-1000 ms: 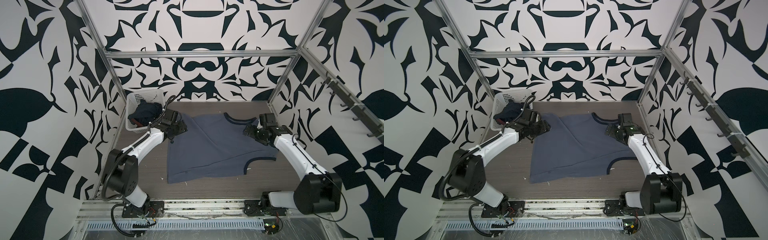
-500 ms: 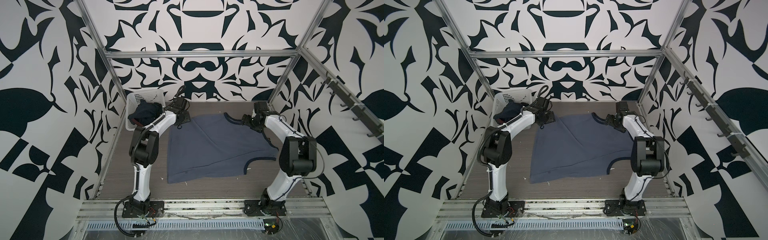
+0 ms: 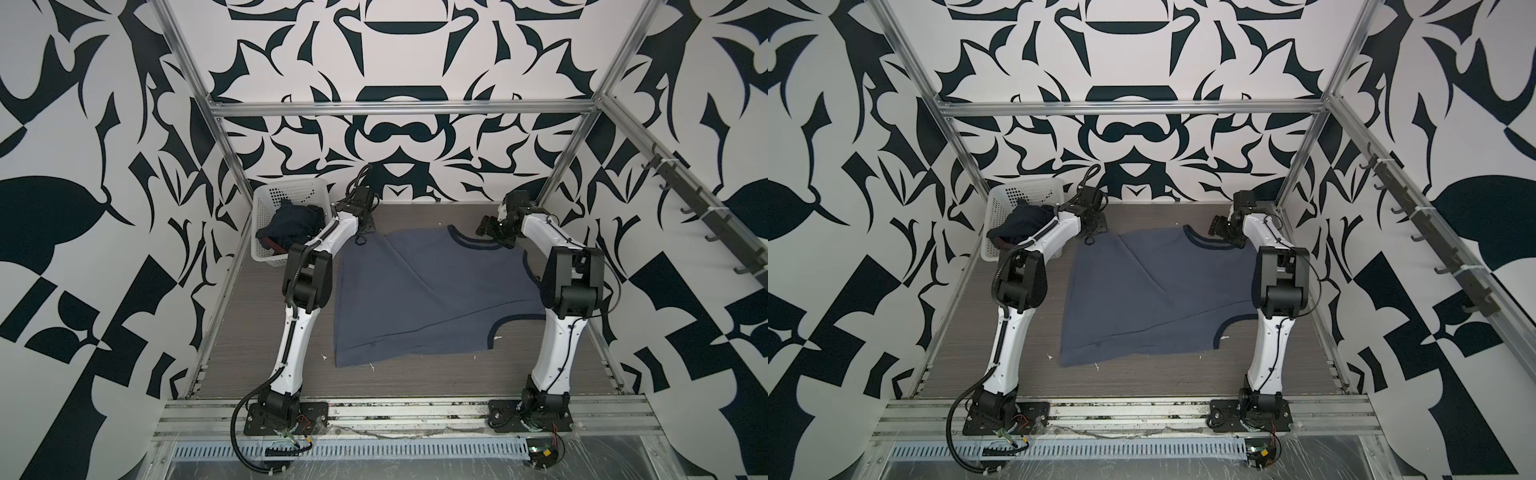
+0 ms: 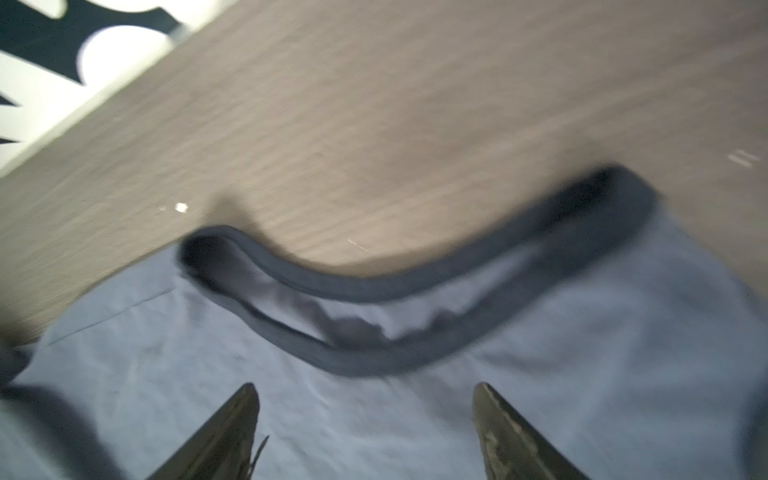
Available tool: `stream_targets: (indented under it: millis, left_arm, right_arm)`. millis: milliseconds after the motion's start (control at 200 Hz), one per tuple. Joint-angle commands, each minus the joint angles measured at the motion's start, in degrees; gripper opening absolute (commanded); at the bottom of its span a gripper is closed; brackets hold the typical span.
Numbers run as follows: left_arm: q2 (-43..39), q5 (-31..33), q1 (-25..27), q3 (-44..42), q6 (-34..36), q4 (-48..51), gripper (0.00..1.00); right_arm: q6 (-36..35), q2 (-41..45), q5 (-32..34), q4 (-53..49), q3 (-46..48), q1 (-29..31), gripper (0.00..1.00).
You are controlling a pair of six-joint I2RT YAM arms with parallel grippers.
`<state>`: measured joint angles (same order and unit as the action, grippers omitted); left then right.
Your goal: Fold and stack the tank tops
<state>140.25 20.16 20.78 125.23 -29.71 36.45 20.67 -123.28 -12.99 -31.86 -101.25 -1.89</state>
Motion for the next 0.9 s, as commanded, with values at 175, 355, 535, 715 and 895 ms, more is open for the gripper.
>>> stream_targets:
  millis: [175,355,535,715,895]
  left_arm:
    - [6.1,2.6,-2.3,7.5,1.4,4.0,0.70]
    - [7.0,1.0,-3.0,7.5,1.6,3.0,0.69]
    - [8.3,-2.2,-3.2,7.8,1.8,0.7,0.61]
    - [11.5,-3.7,-3.4,11.0,1.8,1.4,0.56]
    - [12.2,-4.4,-3.5,11.2,1.8,0.5,0.43]
  right_arm:
    - [-3.2,-7.5,-4.5,-2.1,-14.0,3.9,0.82]
    - [-2.6,-11.4,-5.4,-2.6,-18.7,4.9,0.80]
    - [-2.5,-15.1,-6.3,-3.3,-22.8,5.7,0.79]
    - [-2.7,-17.4,-7.0,-4.7,-26.3,6.5,0.76]
    - [-3.3,-20.7,-8.2,-6.2,-29.9,7.4,0.66]
